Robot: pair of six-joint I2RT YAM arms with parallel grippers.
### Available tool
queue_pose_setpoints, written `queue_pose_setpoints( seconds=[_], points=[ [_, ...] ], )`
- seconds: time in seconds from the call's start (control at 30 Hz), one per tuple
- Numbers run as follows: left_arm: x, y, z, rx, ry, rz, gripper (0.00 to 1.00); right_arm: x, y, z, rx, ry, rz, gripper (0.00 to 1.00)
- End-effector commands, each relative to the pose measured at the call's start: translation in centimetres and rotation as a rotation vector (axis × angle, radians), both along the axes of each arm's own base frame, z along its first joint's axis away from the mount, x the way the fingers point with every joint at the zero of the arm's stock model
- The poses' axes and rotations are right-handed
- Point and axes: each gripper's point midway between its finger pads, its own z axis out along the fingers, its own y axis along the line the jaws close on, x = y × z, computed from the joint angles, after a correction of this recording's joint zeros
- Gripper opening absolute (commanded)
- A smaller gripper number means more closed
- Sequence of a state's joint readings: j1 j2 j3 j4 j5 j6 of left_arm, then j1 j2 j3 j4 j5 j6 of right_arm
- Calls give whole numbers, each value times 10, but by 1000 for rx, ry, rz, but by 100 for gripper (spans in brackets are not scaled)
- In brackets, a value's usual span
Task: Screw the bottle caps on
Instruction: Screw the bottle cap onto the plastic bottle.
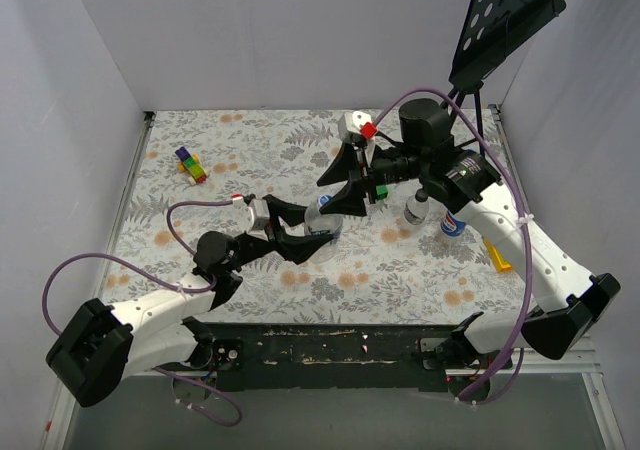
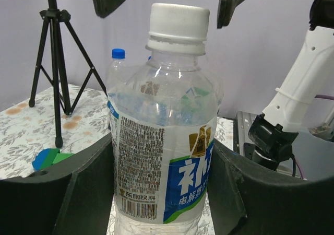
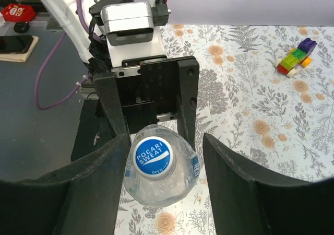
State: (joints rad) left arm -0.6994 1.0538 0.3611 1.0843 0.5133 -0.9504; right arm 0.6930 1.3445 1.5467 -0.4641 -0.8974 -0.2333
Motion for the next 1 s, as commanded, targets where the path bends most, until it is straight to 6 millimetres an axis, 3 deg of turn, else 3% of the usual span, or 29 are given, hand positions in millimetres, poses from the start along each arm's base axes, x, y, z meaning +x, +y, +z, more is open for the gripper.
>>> queue_pose_setpoints(
  seconds=[0.0, 0.1, 0.17, 0.27, 0.37, 0.6, 0.67, 0.73, 0.8, 0.9, 0.97],
  points=[
    [-9, -2, 27, -46, -73, -50, 0, -10, -3, 12, 25, -40, 61, 64],
    [-8, -1, 30, -54, -71, -46, 0, -11, -3, 9, 22, -35, 65, 55],
    [-8, -2, 30, -55, -70, -47, 0, -10, -3, 7, 20, -29, 63, 43],
    [-6, -1, 34, -64, -71, -38, 0, -8, -2, 5, 11, -21, 43, 16],
    [0, 0, 37, -72, -69, -3, 0, -4, -2, 1, -1, -24, -2, 1],
    [35, 3, 44, -63, -53, 301, 0, 18, 1, -12, -63, -52, -349, 1],
    [45, 5, 45, -50, -56, 427, 0, 37, -4, -20, -85, -52, -579, 1],
    [49, 6, 46, -54, -68, 538, 0, 63, -24, -34, -120, -34, -917, 1],
    [55, 8, 41, -41, -64, 659, 0, 70, -39, -48, -135, -10, -1102, 1],
    [53, 2, 37, -12, -71, 721, 0, 68, -39, -47, -90, -7, -1150, 1],
    [50, -3, 31, -8, -38, 689, 0, 64, -36, -33, -39, -21, -1107, 2]
  ],
)
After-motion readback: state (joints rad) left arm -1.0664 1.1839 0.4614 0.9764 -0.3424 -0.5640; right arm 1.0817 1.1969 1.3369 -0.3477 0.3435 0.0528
